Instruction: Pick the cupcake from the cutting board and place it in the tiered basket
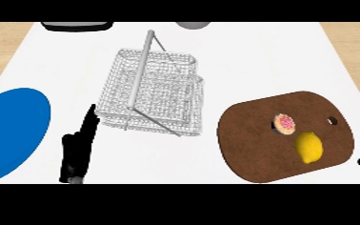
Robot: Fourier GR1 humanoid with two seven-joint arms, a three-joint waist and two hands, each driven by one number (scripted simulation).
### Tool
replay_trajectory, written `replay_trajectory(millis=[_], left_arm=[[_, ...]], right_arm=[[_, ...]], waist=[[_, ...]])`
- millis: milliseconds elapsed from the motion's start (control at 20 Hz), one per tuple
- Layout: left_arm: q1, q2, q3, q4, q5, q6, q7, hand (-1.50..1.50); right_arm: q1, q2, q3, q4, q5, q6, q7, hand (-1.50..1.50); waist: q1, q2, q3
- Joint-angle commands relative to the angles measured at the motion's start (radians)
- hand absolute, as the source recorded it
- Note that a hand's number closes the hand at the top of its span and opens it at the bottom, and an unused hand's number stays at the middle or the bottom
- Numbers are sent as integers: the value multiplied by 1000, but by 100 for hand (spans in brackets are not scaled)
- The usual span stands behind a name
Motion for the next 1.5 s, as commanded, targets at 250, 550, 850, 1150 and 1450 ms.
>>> replay_trajectory(millis=[250, 550, 850, 1150, 1450], left_arm=[[-16, -14, -24, -47, -18, -6, 70, 0], [-10, -27, -8, -5, -41, -11, 22, 0], [-17, -44, 2, 31, -52, -13, 18, 0], [-21, -40, 37, 26, -54, -24, 22, 0], [68, -39, 12, -68, -83, -32, 29, 0]], right_arm=[[-127, -112, 186, -247, 286, -74, 534, -150], [-302, 56, 414, -100, 527, -53, 627, -150], [-389, 75, 483, -123, 602, 121, 832, -150], [-398, 162, 490, -97, 615, 207, 861, -150], [-531, 311, 497, 28, 658, 267, 869, -150]], waist=[[31, 6, 3], [35, 8, 4], [27, 6, 3], [15, 4, 4], [22, 4, 4]])
